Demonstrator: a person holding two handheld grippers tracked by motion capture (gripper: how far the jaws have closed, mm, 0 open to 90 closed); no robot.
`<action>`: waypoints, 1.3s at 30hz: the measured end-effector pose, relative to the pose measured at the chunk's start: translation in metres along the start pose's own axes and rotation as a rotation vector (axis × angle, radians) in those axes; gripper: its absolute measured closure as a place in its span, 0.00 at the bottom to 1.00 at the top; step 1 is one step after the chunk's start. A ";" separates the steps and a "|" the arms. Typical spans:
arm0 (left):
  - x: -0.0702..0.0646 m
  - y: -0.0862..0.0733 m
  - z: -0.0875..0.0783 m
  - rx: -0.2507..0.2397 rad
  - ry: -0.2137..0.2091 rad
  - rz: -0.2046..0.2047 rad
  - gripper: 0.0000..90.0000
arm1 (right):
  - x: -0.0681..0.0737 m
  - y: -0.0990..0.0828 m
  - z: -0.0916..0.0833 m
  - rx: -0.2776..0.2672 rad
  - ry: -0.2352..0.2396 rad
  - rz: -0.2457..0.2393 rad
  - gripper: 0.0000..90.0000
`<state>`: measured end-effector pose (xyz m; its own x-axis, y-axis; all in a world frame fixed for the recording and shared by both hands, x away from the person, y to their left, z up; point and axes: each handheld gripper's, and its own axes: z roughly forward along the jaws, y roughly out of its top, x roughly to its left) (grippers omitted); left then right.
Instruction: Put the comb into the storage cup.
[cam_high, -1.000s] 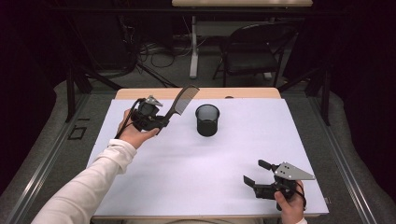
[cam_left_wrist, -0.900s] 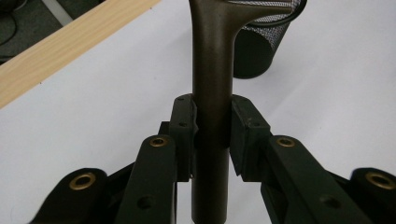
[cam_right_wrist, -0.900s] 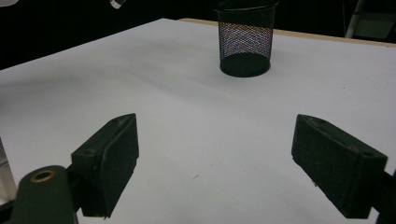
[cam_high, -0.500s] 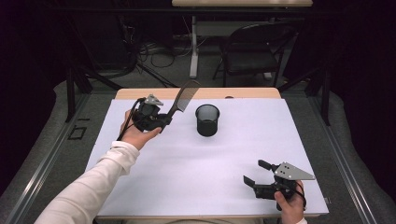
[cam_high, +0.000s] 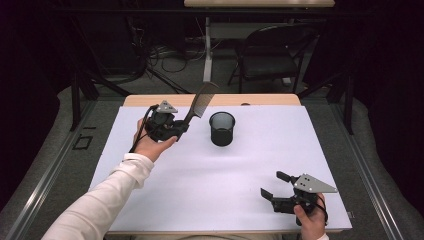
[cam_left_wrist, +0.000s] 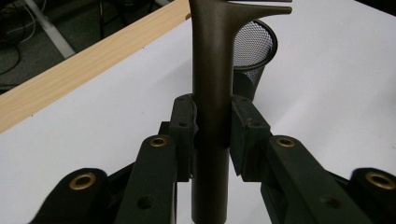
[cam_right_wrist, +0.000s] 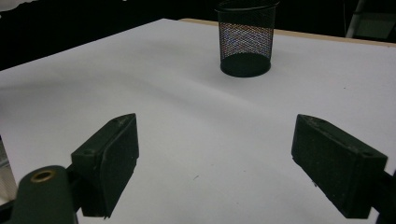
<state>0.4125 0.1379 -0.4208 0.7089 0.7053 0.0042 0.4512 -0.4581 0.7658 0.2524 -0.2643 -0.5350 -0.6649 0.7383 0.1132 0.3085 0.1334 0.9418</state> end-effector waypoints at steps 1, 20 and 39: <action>-0.001 0.000 0.000 -0.006 -0.006 -0.006 0.81 | 0.000 0.000 0.000 0.000 0.000 0.000 0.16; -0.014 0.001 0.003 -0.092 -0.017 -0.016 0.81 | 0.000 0.000 0.002 -0.002 -0.001 0.000 0.16; -0.029 0.000 0.011 -0.160 -0.032 -0.027 0.81 | 0.002 -0.002 0.009 0.033 -0.005 -0.016 0.16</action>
<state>0.3984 0.1115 -0.4278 0.7161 0.6970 -0.0365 0.3800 -0.3455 0.8580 0.2564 -0.2566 -0.5400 -0.6664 0.7393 0.0966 0.3200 0.1666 0.9327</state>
